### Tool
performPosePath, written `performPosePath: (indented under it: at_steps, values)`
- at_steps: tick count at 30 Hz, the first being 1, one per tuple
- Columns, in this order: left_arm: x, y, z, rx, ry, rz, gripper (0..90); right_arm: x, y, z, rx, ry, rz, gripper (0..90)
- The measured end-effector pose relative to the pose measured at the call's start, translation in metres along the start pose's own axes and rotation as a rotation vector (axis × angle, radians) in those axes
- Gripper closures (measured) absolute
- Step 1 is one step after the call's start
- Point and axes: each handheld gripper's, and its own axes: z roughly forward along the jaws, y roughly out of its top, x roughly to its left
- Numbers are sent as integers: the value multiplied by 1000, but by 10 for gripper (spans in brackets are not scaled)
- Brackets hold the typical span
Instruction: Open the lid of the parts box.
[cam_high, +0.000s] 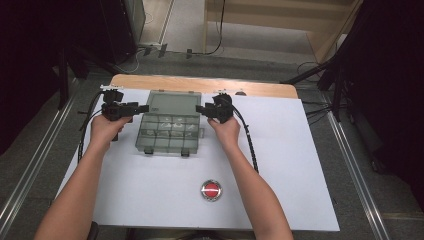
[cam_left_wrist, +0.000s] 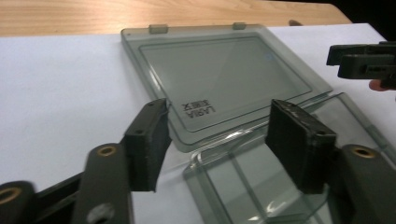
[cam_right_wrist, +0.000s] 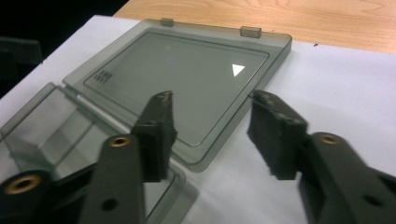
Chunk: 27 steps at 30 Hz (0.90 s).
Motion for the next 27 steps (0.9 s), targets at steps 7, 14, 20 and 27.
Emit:
performPosePath:
  at_steps: [7,14,20,27]
  values:
    - [-10,0,-1,17,-21,21,370,8,3,-23,7,64,-66,324]
    - [-24,0,-3,43,-62,34,319,16,4,-41,41,107,-110,297]
    - [-33,-2,-7,49,-56,58,319,20,3,-55,42,134,-130,301]
    - [-43,-4,-14,52,-74,75,319,27,-1,-69,67,110,-195,311]
